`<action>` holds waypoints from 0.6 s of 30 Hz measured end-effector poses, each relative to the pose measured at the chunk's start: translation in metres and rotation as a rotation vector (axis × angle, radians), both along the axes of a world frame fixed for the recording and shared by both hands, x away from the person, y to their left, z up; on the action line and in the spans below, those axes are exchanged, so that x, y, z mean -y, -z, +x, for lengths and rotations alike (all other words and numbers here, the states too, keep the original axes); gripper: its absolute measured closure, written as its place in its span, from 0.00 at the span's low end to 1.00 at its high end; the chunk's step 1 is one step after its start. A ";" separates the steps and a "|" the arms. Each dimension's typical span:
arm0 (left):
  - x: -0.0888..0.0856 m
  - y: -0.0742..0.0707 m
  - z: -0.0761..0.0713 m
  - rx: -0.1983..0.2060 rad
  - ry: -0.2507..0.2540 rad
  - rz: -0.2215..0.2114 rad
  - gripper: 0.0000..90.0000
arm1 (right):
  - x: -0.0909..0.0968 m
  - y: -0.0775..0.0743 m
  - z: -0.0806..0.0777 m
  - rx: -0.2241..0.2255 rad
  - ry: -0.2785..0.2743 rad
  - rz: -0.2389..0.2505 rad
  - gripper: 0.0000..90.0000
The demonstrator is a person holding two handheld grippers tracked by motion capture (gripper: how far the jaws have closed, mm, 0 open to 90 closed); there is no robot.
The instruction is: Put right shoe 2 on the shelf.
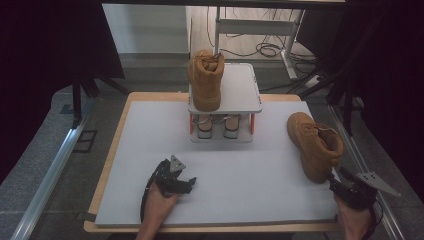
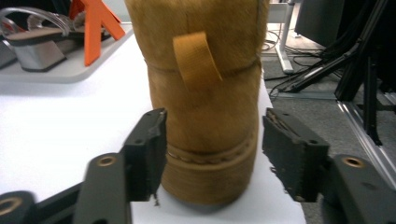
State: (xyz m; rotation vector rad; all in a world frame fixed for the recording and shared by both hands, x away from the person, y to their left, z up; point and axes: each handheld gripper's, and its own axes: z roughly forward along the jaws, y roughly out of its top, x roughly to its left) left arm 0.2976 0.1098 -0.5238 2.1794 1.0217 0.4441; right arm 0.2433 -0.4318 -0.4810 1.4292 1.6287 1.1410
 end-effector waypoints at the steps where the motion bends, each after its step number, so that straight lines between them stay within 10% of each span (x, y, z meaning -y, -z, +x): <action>1: 0.000 0.000 0.000 0.000 0.000 0.000 0.16 | -0.001 -0.001 0.001 0.001 -0.001 0.001 0.40; 18: 0.000 0.000 0.000 -0.002 0.000 0.000 0.16 | -0.016 -0.016 0.028 0.030 -0.002 -0.045 0.16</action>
